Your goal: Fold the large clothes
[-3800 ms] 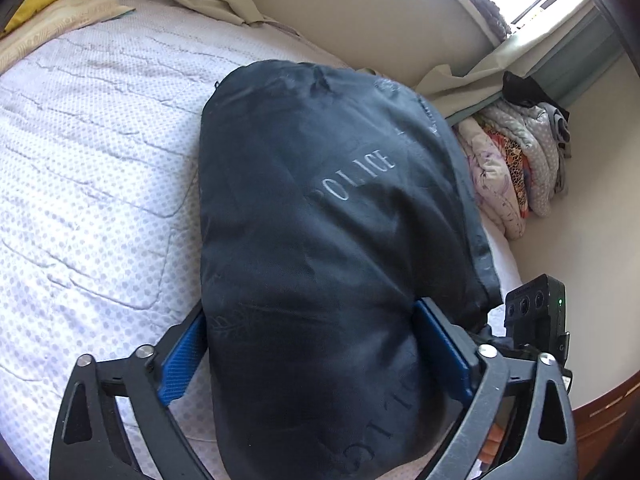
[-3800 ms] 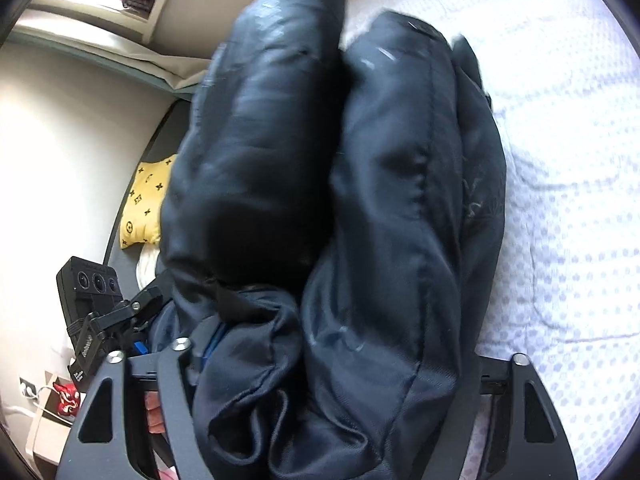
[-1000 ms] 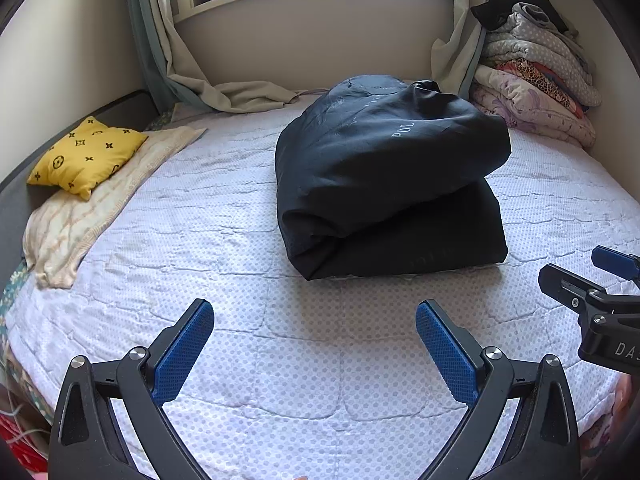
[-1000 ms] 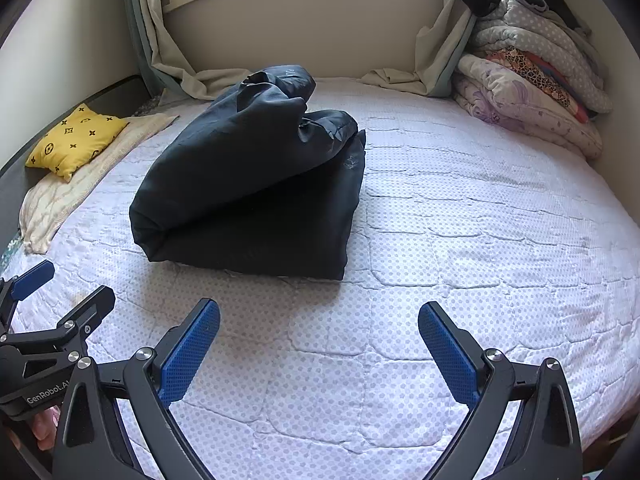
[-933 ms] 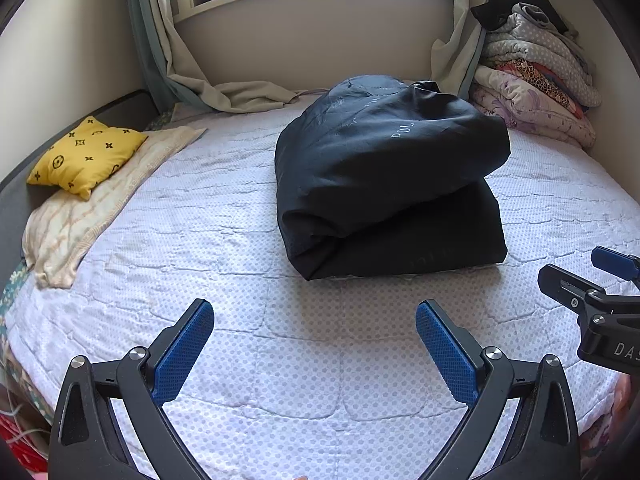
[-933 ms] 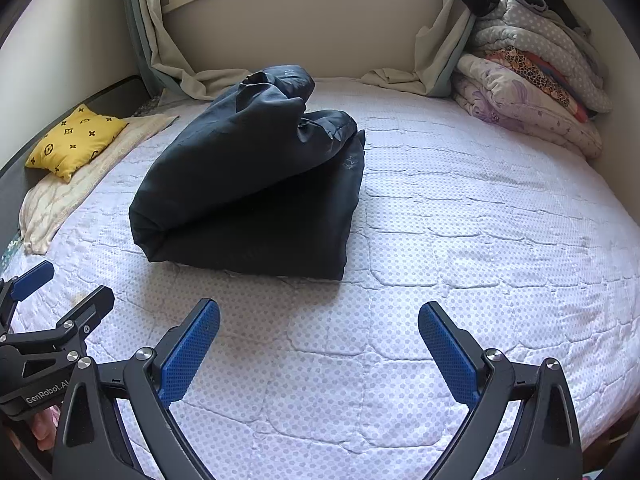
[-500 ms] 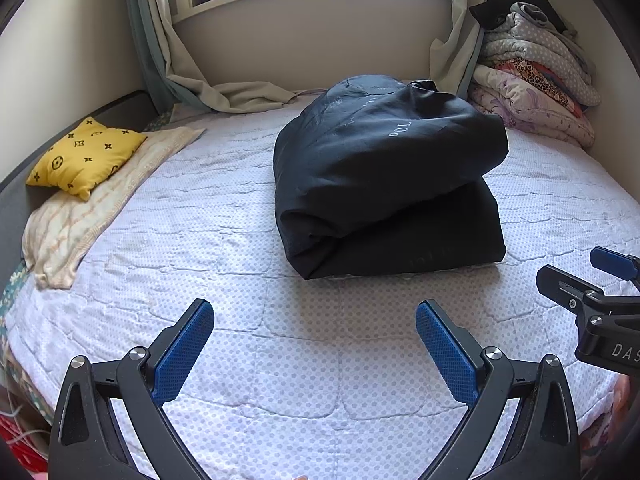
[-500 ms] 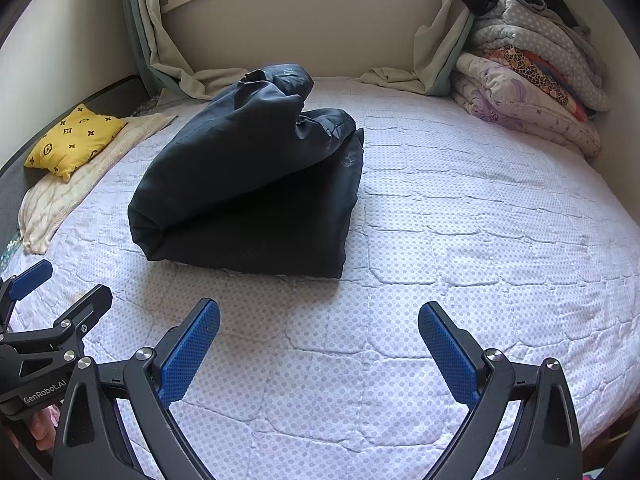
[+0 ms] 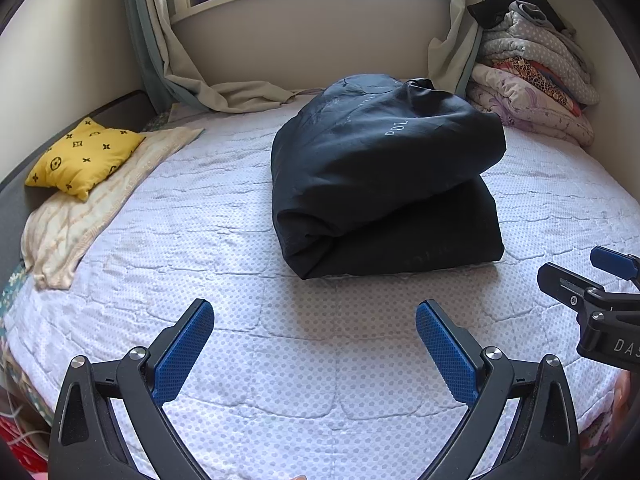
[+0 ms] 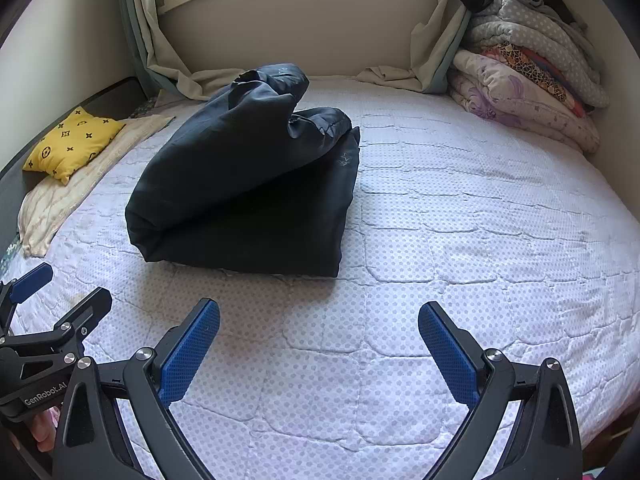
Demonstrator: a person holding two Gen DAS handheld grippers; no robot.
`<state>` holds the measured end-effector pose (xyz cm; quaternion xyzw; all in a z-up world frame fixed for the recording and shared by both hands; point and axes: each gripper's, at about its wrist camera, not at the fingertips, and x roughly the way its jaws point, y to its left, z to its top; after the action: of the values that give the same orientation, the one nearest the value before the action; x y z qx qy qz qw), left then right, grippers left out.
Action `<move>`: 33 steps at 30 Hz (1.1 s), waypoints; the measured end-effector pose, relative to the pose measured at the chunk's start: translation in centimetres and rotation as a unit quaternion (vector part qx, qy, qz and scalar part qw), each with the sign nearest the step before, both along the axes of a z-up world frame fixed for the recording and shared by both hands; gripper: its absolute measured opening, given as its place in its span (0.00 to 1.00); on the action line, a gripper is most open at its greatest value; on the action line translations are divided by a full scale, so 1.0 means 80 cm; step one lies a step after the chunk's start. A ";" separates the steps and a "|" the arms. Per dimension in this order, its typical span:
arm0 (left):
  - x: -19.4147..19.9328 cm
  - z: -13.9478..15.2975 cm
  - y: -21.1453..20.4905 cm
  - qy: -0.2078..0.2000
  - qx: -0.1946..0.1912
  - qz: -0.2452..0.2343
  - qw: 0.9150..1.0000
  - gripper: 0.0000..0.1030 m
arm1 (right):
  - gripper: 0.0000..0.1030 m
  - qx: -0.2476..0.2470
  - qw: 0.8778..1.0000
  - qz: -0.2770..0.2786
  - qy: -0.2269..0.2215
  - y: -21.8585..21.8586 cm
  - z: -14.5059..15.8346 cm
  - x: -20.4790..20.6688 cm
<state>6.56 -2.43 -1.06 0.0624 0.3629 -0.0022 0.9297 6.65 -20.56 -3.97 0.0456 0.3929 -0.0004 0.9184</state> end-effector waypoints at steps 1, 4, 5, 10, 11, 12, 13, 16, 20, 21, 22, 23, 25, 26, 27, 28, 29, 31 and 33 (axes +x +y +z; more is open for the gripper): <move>0.000 0.000 0.000 0.000 0.000 0.000 1.000 1.00 | 0.96 0.000 1.000 0.000 0.000 0.000 0.000 0.000; 0.000 0.000 0.000 0.000 0.000 0.000 1.000 1.00 | 0.96 0.001 1.000 0.000 0.001 0.000 0.000 -0.001; 0.000 0.000 0.000 0.000 0.000 0.000 1.000 1.00 | 0.96 0.001 1.000 0.000 0.001 0.000 0.000 -0.002; 0.000 0.000 -0.001 0.001 0.000 0.000 1.000 1.00 | 0.96 0.002 1.000 -0.001 0.002 -0.001 0.000 -0.002; 0.000 0.000 -0.001 0.001 0.000 0.000 1.000 1.00 | 0.96 0.002 1.000 -0.001 0.002 -0.001 -0.001 -0.002; 0.000 0.000 -0.001 0.001 0.000 0.000 1.000 1.00 | 0.96 0.001 1.000 -0.001 0.003 0.000 -0.001 -0.002; 0.000 -0.001 -0.002 0.001 0.000 0.000 1.000 1.00 | 0.96 0.001 1.000 0.000 0.003 0.000 -0.002 -0.002; 0.000 -0.001 -0.002 0.001 0.000 0.000 1.000 1.00 | 0.96 0.001 1.000 0.001 0.006 0.001 -0.004 0.000; 0.000 -0.002 -0.003 0.001 0.000 0.000 1.000 1.00 | 0.96 0.001 1.000 0.001 0.007 0.001 -0.005 0.000; 0.001 -0.002 -0.002 0.001 0.000 0.000 1.000 1.00 | 0.96 0.002 1.000 0.001 0.007 0.001 -0.005 0.000; 0.000 -0.002 -0.003 0.001 0.000 0.000 1.000 1.00 | 0.96 0.002 1.000 0.001 0.007 0.001 -0.005 0.000; 0.001 -0.002 -0.002 0.001 0.000 0.000 1.000 1.00 | 0.96 0.002 1.000 0.001 0.007 0.001 -0.005 0.000; 0.001 -0.002 -0.002 0.001 0.000 -0.001 1.000 1.00 | 0.96 0.002 1.000 0.001 0.007 0.001 -0.005 0.000; 0.001 -0.002 -0.002 0.001 0.000 -0.001 1.000 1.00 | 0.96 0.002 1.000 0.001 0.007 0.001 -0.005 0.000; 0.001 -0.002 -0.002 0.001 0.000 -0.001 1.000 1.00 | 0.96 0.001 1.000 0.001 0.007 0.001 -0.005 0.000; 0.001 -0.002 -0.002 0.001 0.000 -0.001 1.000 1.00 | 0.96 0.001 1.000 0.002 0.007 0.001 -0.005 0.000; 0.001 -0.003 -0.003 0.002 0.000 0.000 1.000 1.00 | 0.96 0.002 1.000 0.002 0.008 0.001 -0.005 0.000; 0.001 -0.003 -0.003 0.002 -0.001 -0.001 1.000 1.00 | 0.96 0.002 1.000 0.001 0.008 0.000 -0.007 0.001; 0.001 -0.004 -0.003 0.002 0.000 -0.001 1.000 1.00 | 0.96 0.002 1.000 0.002 0.008 0.000 -0.007 0.001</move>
<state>6.63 -2.70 -1.41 0.0626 0.3643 -0.0033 0.9292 6.73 -20.54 -4.53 0.0468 0.4000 0.0018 0.9153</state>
